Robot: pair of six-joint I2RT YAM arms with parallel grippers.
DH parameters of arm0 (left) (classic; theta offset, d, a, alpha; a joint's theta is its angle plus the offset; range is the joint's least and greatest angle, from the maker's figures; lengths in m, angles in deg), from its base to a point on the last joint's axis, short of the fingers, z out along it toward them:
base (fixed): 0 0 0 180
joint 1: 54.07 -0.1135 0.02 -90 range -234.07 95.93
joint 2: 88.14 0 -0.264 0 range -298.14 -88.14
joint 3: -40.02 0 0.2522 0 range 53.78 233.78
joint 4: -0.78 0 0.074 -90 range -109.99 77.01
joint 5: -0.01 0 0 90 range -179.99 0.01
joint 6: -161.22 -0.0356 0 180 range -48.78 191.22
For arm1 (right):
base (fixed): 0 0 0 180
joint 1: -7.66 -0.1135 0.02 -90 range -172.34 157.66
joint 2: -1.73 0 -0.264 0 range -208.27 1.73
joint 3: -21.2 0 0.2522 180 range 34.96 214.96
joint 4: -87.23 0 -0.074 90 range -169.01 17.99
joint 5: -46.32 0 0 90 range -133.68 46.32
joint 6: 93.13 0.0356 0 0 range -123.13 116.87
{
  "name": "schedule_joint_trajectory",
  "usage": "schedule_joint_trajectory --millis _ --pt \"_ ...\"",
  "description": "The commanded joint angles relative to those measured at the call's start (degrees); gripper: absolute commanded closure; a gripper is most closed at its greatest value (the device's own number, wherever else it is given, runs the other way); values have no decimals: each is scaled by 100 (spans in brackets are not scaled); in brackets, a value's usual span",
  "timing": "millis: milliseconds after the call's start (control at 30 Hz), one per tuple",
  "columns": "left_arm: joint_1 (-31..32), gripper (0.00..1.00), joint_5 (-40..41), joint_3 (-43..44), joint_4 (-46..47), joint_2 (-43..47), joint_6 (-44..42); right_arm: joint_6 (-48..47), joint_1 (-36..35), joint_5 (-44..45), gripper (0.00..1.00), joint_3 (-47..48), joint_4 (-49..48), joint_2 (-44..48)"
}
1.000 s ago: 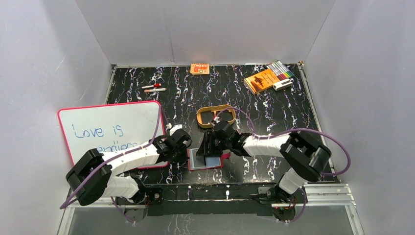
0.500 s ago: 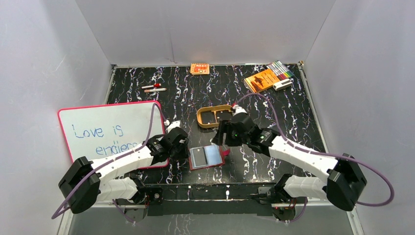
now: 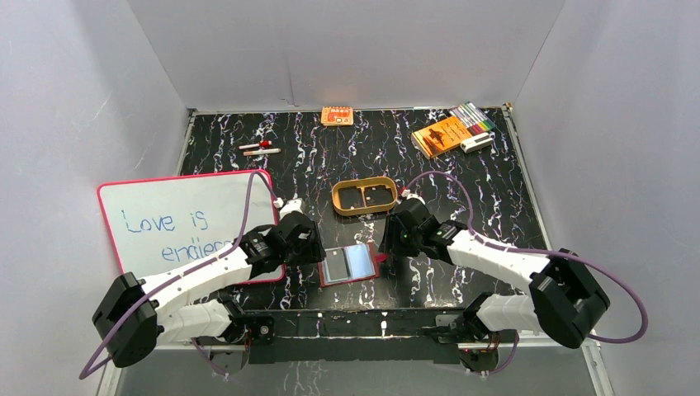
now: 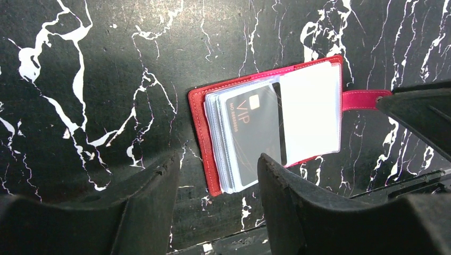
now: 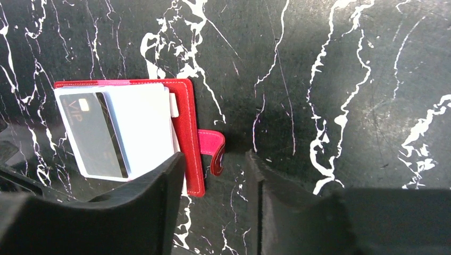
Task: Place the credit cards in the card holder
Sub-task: Insert the credit card into the card holder, then close the card holder at the center of the board.
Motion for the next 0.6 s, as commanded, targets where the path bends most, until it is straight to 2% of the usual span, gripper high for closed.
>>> schedule_joint_trajectory --millis 0,167,267,367,500,567 --pt "23 46 132 157 -222 250 -69 -93 53 -231 51 -36 -517 -224" --pt "23 46 132 128 -222 230 -70 -104 56 -329 55 6 -596 -493" --pt "23 46 125 106 -222 208 -68 -107 69 -303 62 12 -581 -582" --pt "23 47 116 110 -218 194 -94 -142 82 -278 75 16 -577 -603" --pt "23 47 44 132 -193 190 -157 -218 108 -186 98 50 -387 -396" --pt "24 48 -46 130 -128 179 -211 -322 117 -146 100 83 -227 -169"
